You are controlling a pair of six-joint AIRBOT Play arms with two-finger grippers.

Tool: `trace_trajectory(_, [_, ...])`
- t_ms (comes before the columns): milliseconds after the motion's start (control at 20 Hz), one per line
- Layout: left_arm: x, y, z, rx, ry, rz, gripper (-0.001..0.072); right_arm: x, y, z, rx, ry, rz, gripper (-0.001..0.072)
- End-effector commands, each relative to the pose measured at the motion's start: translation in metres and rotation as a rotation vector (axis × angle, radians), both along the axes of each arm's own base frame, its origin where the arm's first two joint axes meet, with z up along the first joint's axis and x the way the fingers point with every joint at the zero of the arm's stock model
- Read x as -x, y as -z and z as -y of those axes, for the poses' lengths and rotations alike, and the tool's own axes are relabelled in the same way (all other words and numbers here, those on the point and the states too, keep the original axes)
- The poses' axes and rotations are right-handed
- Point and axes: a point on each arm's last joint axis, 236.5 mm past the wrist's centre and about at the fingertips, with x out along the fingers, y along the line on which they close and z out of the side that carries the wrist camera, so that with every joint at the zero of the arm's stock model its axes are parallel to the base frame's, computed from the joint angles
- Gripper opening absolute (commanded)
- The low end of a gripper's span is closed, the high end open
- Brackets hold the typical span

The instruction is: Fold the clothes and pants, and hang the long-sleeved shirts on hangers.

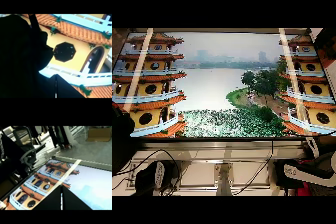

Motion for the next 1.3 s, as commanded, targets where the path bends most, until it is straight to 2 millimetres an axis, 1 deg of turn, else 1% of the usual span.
trace_trajectory(0, [0.001,0.001,0.000,0.001,-0.002,-0.002,0.0010,0.000,0.000,0.000,0.000,-0.001,0.001,0.0010])
trace_trajectory(50, [0.001,0.001,-0.001,-0.001,-0.002,-0.004,0.0010,0.000,0.000,0.000,0.000,-0.001,0.001,0.0010])
trace_trajectory(100, [0.004,0.002,-0.007,-0.022,-0.012,-0.023,0.0014,0.000,0.000,0.000,0.000,-0.001,0.001,0.0010])
trace_trajectory(200, [0.013,0.005,-0.026,-0.090,-0.047,-0.091,0.0026,0.000,0.000,0.000,0.000,-0.001,0.001,0.0010])
trace_trajectory(250, [0.014,0.008,-0.032,-0.103,-0.054,-0.114,0.0026,0.000,0.000,0.000,0.000,0.000,0.001,0.0010])
trace_trajectory(300, [0.012,0.014,-0.034,-0.097,-0.055,-0.136,0.0117,0.000,0.000,0.000,0.000,-0.001,0.000,0.0010])
trace_trajectory(350, [0.010,0.020,-0.036,-0.088,-0.053,-0.160,0.0372,0.000,0.000,0.000,0.000,-0.001,0.000,0.0010])
trace_trajectory(400, [0.008,0.029,-0.041,-0.087,-0.057,-0.197,0.0553,0.000,0.000,0.000,0.000,-0.001,0.000,0.0010])
trace_trajectory(650, [0.009,0.066,-0.071,-0.112,-0.075,-0.391,0.0555,0.000,0.000,0.000,0.000,0.000,0.000,0.0010])
trace_trajectory(800, [0.020,0.080,-0.095,-0.139,-0.163,-0.482,0.0555,0.000,0.000,0.000,0.000,-0.001,0.000,0.0010])
trace_trajectory(950, [0.032,0.100,-0.109,-0.084,-0.245,-0.525,0.0555,0.000,0.000,0.000,0.000,-0.001,0.001,0.0010])
trace_trajectory(1050, [0.041,0.109,-0.117,-0.055,-0.296,-0.543,0.0555,0.000,0.000,0.000,0.000,-0.001,0.000,0.0010])
trace_trajectory(1150, [0.048,0.116,-0.122,-0.025,-0.342,-0.548,0.0553,0.000,0.000,0.000,0.000,-0.001,0.001,0.0010])
trace_trajectory(1250, [0.049,0.124,-0.124,-0.006,-0.350,-0.560,0.0553,0.000,0.000,0.000,0.000,-0.001,0.001,0.0010])
